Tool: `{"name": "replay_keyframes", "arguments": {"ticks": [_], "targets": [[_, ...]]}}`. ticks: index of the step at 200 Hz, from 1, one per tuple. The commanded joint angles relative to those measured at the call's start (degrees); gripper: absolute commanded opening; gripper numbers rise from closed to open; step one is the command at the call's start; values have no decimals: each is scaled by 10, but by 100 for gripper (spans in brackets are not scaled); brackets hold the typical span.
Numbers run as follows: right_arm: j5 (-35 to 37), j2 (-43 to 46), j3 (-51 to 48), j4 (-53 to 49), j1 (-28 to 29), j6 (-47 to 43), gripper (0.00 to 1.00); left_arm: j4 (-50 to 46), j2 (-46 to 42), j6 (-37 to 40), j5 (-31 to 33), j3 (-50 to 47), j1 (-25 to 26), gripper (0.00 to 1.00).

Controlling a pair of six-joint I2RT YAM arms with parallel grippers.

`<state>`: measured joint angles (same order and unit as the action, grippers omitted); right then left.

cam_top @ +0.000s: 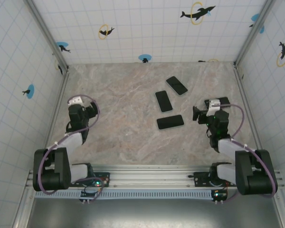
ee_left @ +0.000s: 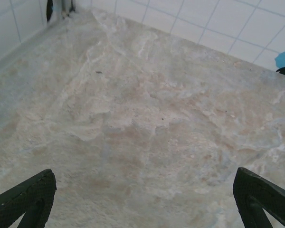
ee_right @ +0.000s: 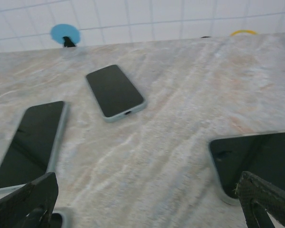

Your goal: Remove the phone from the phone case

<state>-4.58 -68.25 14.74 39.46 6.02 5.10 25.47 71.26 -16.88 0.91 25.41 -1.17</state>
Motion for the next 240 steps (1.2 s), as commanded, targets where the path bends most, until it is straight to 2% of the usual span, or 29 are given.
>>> {"name": "replay_keyframes", "arguments": {"ticks": [1, 37, 62, 103, 157, 240], "targets": [[-3, 4, 54, -111, 39, 23, 99, -151, 9, -62, -3, 63, 21, 98], [21, -50, 153, -221, 108, 48, 99, -193, 30, -88, -109, 115, 49, 98], [45, -111, 224, -282, 146, 52, 99, -263, 67, -76, -162, 182, 81, 98], [80, -222, 347, -384, 186, 48, 99, -261, 99, -100, -253, 223, 115, 98], [89, -329, 454, -447, 222, 43, 99, -206, 106, -152, -291, 212, 145, 98], [91, -428, 528, -475, 241, 47, 98, -204, 79, -151, -259, 191, 155, 98]]}}
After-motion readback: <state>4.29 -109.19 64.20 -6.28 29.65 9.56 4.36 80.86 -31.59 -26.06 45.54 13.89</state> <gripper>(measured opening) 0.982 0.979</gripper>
